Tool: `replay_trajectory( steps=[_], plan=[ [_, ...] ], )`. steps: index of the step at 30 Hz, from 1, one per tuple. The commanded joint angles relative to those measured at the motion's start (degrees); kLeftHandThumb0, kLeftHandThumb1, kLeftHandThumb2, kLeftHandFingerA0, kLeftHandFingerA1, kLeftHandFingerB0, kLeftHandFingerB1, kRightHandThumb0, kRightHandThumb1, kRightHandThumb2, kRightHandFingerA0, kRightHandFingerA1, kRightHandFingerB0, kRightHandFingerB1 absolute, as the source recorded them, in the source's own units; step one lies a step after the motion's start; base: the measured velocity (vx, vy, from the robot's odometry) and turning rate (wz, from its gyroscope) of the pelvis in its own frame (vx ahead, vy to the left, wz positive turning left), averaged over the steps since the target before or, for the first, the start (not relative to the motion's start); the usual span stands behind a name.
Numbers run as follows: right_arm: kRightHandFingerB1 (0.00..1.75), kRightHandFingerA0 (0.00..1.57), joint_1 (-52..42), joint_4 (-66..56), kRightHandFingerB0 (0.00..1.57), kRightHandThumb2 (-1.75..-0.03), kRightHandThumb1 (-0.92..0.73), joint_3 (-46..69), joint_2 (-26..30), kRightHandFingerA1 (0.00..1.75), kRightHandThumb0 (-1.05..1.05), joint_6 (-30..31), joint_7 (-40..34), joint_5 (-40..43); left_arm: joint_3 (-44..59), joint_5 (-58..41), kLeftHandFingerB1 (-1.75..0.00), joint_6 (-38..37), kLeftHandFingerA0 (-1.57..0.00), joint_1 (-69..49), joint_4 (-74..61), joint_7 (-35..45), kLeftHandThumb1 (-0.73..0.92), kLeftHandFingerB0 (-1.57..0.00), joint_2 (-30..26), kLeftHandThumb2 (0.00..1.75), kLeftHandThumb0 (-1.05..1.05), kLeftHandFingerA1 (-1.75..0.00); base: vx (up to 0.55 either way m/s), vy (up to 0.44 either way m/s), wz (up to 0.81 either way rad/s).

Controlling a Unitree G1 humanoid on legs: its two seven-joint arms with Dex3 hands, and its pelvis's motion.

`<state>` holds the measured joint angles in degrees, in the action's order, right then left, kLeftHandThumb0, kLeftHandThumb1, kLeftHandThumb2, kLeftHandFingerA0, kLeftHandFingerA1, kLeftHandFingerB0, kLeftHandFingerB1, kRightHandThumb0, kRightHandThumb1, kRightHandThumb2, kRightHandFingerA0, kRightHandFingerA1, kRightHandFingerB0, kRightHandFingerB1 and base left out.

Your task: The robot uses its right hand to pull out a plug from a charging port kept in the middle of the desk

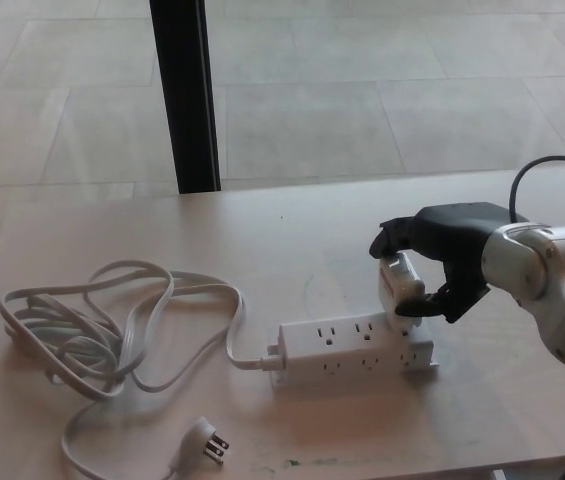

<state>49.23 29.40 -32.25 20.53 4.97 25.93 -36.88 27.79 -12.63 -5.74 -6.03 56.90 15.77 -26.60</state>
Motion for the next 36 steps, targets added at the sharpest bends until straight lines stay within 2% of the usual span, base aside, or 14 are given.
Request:
replay_trajectory(
  steps=[1, 7, 8, 9, 12, 13, 18, 23, 24, 29, 30, 33, 34, 36],
  plan=[
    [0.53, 0.75, -2.1, 0.1, 0.61, -0.61, -0.73, -1.0, -0.1, 1.07, -0.52, 1.5, 1.0, -1.7, 0.2, -0.6, -0.37, -1.0, -0.66, -0.6, 0.1, -0.7, 0.91, -0.2, -0.2, 0.86, -0.95, -0.56, 0.0, 0.0, 0.0],
    [0.53, 0.79, -2.1, 0.9, 0.61, -0.6, -0.6, -1.4, 0.0, 1.39, -0.4, 2.9, 1.5, -2.7, 0.2, -0.6, -0.36, -1.1, -0.63, -0.3, 0.1, -0.9, 0.92, -0.18, -0.1, 0.85, -0.94, -0.54, 0.0, 0.0, 0.0],
    [0.5, 0.77, -2.0, 1.0, 0.57, -0.61, -0.56, -1.7, 0.1, 1.47, -0.37, 3.5, 2.2, -3.1, 0.3, -0.6, -0.46, -1.3, -0.55, -0.4, 0.2, -0.9, 0.86, -0.15, -0.1, 1.22, -0.89, -0.59, 0.0, 0.0, 0.0],
    [0.49, 0.78, -1.9, 1.1, 0.57, -0.59, -0.52, -1.8, 0.2, 1.51, -0.29, 3.8, 2.5, -3.3, 0.2, -0.6, -0.37, -1.4, -0.62, -0.5, 0.2, -0.7, 0.91, -0.19, -0.1, 0.87, -0.95, -0.53, 0.0, 0.0, 0.0],
    [0.5, 0.78, -1.9, 1.0, 0.58, -0.65, -0.49, -2.3, 0.4, 1.6, -0.22, 4.5, 3.0, -3.6, 0.3, -0.8, -0.37, -1.7, -0.63, -0.8, -0.3, -0.1, 0.92, -0.19, 0.1, 0.84, -0.93, -0.55, 0.0, 0.0, 0.0],
    [0.49, 0.79, -1.8, 1.2, 0.6, -0.64, -0.51, -2.4, 0.4, 1.61, -0.21, 4.7, 3.2, -3.6, 0.2, -0.8, -0.45, -1.7, -0.57, -1.0, -0.5, -0.1, 0.83, -0.13, 0.1, 1.21, -0.87, -0.61, 0.0, 0.0, 0.0],
    [0.52, 0.75, -2.6, 1.6, 0.86, -0.57, -0.59, -1.9, -0.4, 1.68, -0.33, 5.9, 3.0, -2.9, 0.0, -0.4, -0.38, -2.3, -0.62, -1.0, 0.3, -0.4, 0.91, -0.19, 0.2, 0.88, -0.98, -0.54, 0.0, 0.0, 0.0],
    [0.86, 0.95, -3.7, 0.7, 0.97, -0.78, -0.48, -0.6, -0.5, 1.53, -0.35, 4.2, 2.2, -1.5, 0.0, -0.4, -0.46, -2.7, -0.53, -1.0, 0.7, -0.4, 0.85, -0.16, 0.3, 1.22, -0.89, -0.59, 0.0, 0.0, 0.0],
    [0.86, 0.85, -3.8, 0.5, 0.91, -0.73, -0.57, -0.7, -0.4, 1.63, -0.28, 4.0, 2.3, -1.6, -0.1, -0.3, -0.37, -2.7, -0.61, -1.0, 0.8, -0.6, 0.91, -0.18, 0.3, 0.88, -0.97, -0.53, 0.0, 0.0, 0.0],
    [1.08, 0.84, -5.4, -0.8, 0.86, -0.71, -0.6, -0.7, 0.5, 1.71, -0.29, 1.2, 0.3, -2.1, -0.1, -0.4, -0.38, -2.8, -0.62, -1.2, 0.8, -0.5, 0.92, -0.19, 0.4, 0.88, -0.97, -0.53, 0.0, 0.0, 0.0],
    [1.17, 0.82, -5.9, -1.1, 0.83, -0.7, -0.61, -1.1, 0.8, 1.74, -0.28, 0.6, -0.7, -2.8, -0.1, -0.5, -0.44, -2.5, -0.59, -1.3, 0.5, -0.3, 0.84, -0.11, 0.4, 1.19, -0.86, -0.62, 0.0, 0.0, 0.0],
    [1.32, 0.82, -6.5, -1.8, 0.78, -0.72, -0.62, -1.4, 1.1, 1.75, -0.26, 0.1, -0.9, -3.1, 0.0, -0.6, -0.37, -3.0, -0.61, -1.5, 0.5, -0.4, 0.92, -0.18, 0.6, 0.88, -0.96, -0.53, 0.0, 0.0, 0.0],
    [1.26, 0.84, -7.1, -2.1, 0.78, -0.83, -0.59, -1.5, 1.5, 1.75, -0.23, -1.2, -2.3, -3.3, 0.0, -0.6, -0.47, -3.3, -0.53, -1.5, 0.7, 0.0, 0.85, -0.15, 0.6, 1.22, -0.88, -0.6, 0.0, 0.0, 0.0],
    [0.99, 0.83, -7.3, -2.2, 0.77, -0.84, -0.6, -1.7, 1.6, 1.75, -0.24, -1.2, -2.6, -3.7, 0.1, -0.9, -0.38, -3.3, -0.59, -1.6, 0.7, 0.4, 0.92, -0.18, 0.7, 0.87, -0.94, -0.53, 0.0, 0.0, 0.0]
  ],
)
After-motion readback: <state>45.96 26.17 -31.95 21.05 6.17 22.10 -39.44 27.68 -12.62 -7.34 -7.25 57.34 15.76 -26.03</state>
